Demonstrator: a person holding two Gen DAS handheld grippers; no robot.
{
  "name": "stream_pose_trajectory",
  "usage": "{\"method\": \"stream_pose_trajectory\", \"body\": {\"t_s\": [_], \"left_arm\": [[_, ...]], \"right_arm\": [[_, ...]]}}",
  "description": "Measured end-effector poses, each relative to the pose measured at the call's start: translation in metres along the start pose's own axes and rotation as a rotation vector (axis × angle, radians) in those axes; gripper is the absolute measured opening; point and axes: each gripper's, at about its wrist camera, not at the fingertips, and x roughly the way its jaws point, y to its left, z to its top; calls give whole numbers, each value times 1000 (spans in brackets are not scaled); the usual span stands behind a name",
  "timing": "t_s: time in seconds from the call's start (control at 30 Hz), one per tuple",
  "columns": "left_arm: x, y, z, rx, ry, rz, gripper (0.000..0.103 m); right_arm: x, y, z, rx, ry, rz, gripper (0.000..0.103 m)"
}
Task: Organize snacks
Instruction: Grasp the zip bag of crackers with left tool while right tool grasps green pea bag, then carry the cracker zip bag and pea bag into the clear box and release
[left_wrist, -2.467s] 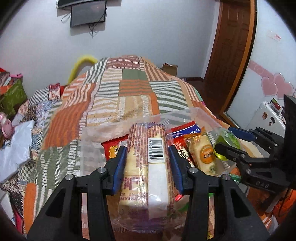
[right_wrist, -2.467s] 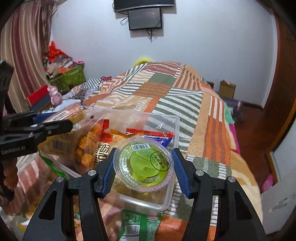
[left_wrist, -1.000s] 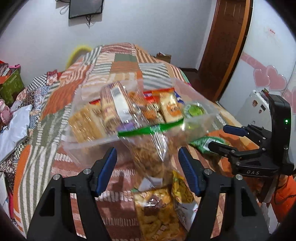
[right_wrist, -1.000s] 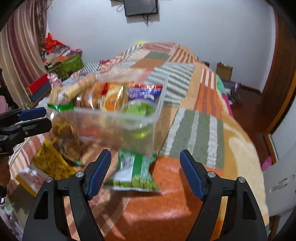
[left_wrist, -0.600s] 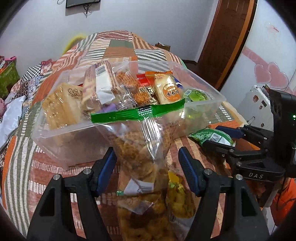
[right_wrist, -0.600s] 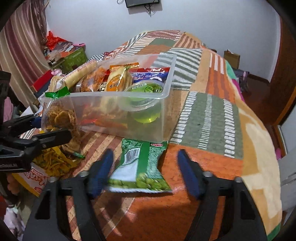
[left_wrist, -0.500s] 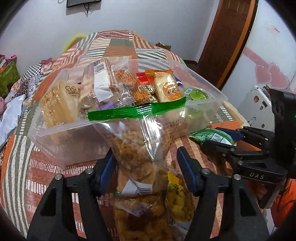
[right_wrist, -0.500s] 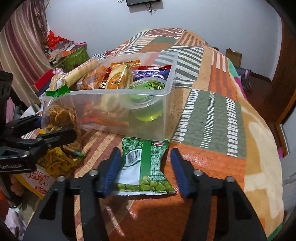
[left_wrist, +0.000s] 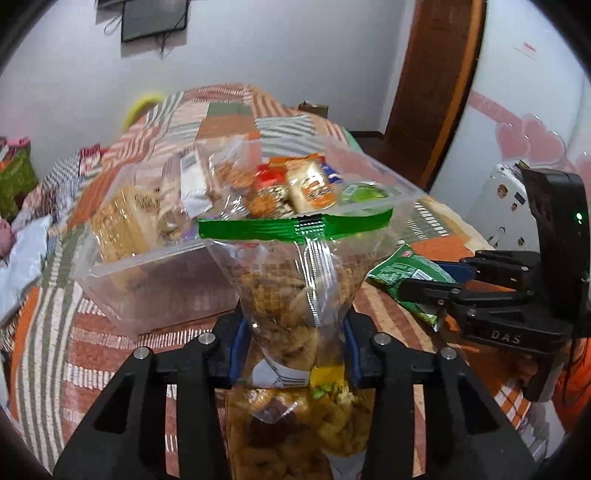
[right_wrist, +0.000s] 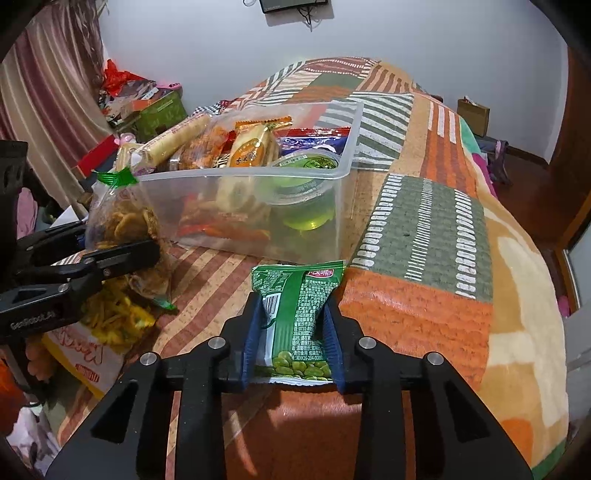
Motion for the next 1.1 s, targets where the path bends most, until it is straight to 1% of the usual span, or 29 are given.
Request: {"method": "stream_pose_trajectory", "body": {"t_s": [0.1, 0.2, 0.3, 0.53, 0.73, 0.9, 1.1], "left_arm": [[-9, -5, 1, 22, -25, 13, 41], [-16, -5, 4, 13, -37, 1, 41], [-25, -5, 9, 4, -57, 1, 41], [-44, -2, 27, -17, -115, -11, 41], [-55, 3, 47, -30, -157, -3, 41], [-57, 6, 66, -33, -187, -6, 41], [-44, 13, 81, -47, -175, -24, 41]], "right_arm": [[-7, 1, 0, 5, -17, 8, 29], [-17, 2, 4, 10, -47, 15, 28], [-29, 5, 8, -2, -85, 3, 28], [-53, 11, 22, -22, -168, -3, 28], [-72, 15, 40, -40, -256, -22, 28], [-74, 16, 56, -44, -307, -33, 28], [-66, 14, 76, -46, -331, -35, 28]]}}
